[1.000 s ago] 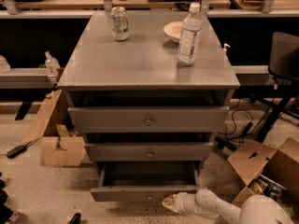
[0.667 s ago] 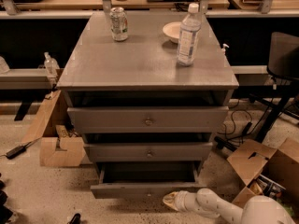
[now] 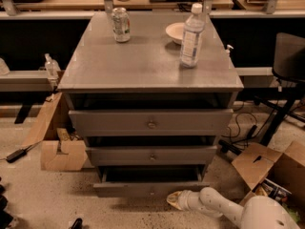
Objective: Close bottom drawer
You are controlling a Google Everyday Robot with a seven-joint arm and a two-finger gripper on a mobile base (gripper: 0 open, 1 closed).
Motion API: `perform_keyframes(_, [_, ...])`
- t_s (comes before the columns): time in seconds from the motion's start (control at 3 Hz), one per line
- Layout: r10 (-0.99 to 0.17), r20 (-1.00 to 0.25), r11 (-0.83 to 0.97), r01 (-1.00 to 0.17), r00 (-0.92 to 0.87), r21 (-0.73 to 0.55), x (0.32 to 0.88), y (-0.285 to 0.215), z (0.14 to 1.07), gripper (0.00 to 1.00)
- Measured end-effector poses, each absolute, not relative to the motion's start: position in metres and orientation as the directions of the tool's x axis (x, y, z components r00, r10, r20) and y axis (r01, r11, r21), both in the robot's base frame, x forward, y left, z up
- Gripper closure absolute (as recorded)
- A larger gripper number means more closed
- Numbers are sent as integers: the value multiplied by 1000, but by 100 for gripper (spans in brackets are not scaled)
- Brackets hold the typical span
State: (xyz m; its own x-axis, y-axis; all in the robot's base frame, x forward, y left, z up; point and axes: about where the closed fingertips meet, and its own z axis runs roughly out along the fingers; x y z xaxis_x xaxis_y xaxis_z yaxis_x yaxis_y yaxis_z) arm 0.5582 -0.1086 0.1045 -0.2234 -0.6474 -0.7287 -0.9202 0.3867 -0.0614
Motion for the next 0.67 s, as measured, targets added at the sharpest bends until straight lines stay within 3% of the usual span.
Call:
perform_keyframes(0.33, [-666,-710,403,-911,-230,-83,596,-115,109,100])
perform_keyframes(0.67, [-666,-710,403,-911,-230,-83,591,-116,109,100])
